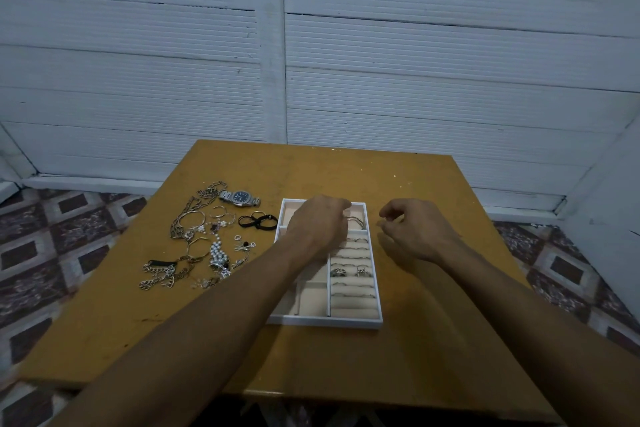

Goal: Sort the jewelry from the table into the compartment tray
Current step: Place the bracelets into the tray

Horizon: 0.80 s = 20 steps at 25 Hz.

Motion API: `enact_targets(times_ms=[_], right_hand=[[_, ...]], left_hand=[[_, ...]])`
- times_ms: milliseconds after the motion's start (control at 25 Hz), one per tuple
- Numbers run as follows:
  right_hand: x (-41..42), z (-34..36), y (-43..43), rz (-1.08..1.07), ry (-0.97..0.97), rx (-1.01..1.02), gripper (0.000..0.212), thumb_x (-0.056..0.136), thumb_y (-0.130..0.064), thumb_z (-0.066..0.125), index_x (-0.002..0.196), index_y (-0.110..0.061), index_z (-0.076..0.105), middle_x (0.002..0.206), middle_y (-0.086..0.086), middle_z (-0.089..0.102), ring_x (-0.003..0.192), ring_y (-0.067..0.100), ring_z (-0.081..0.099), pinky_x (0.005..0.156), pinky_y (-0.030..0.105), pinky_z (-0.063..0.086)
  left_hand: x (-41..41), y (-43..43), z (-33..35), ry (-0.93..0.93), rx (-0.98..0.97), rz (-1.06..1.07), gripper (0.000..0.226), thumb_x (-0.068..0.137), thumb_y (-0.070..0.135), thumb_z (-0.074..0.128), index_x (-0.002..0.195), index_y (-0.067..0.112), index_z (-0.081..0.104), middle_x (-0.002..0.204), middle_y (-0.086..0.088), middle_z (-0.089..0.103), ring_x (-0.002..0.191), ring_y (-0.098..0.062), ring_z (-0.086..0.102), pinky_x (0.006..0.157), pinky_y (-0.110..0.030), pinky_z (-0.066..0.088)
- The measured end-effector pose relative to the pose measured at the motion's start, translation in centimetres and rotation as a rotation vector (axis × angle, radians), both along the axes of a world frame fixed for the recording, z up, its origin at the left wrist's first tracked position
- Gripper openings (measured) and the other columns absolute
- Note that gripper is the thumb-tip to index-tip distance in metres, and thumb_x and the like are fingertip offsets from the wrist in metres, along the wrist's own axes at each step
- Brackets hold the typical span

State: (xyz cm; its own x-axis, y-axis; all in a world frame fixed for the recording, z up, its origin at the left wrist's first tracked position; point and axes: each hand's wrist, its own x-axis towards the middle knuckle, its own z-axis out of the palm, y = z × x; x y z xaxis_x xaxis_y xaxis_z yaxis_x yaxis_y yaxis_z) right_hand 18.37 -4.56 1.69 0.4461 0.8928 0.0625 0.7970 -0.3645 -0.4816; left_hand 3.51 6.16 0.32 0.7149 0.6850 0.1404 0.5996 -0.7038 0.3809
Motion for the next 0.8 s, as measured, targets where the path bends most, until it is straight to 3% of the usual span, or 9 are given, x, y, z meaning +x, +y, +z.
enact_targets(times_ms=[80,360,640,800], right_hand=[[-0.6,0.4,0.4,0.015,0.020,-0.007,0.036,0.088,-0.028,0.060,0.123,-0.020,0.062,0.127,0.000,0.062,0.108,0.017,0.059,0.085,0.031,0.050],[-4.3,0.7,3.2,0.165,0.013,-0.004,0.045,0.086,-0.024,0.064,0.130,-0.018,0.057,0.132,0.001,0.059,0.117,0.017,0.054,0.089,0.025,0.040],[-9.6,0.6,7.2,0.270,-0.048,-0.017,0.041,0.086,-0.025,0.063,0.127,-0.020,0.059,0.130,0.000,0.059,0.118,0.019,0.052,0.094,0.030,0.042],[-13.0,0.3,9.7,0.312,-0.080,-0.028,0.037,0.086,-0.027,0.064,0.122,-0.023,0.062,0.126,0.000,0.062,0.115,0.021,0.054,0.097,0.040,0.045]], left_hand=[[-1.7,0.4,0.1,-0.059,0.006,-0.024,0.035,0.094,0.020,0.047,0.126,0.017,0.061,0.121,-0.010,0.065,0.109,-0.027,0.059,0.087,-0.040,0.050],[-11.1,2.7,-0.9,-0.161,0.111,0.106,0.037,0.092,0.022,0.054,0.129,0.017,0.059,0.125,-0.006,0.062,0.120,-0.022,0.047,0.096,-0.036,0.041],[-19.4,4.9,-1.9,-0.075,0.167,0.217,0.030,0.093,0.033,0.057,0.118,0.020,0.065,0.122,0.000,0.065,0.121,-0.019,0.047,0.105,-0.035,0.033],[-21.8,5.4,-2.5,0.010,0.163,0.180,0.040,0.091,0.046,0.056,0.122,0.022,0.062,0.121,0.004,0.065,0.120,-0.015,0.047,0.105,-0.032,0.032]])
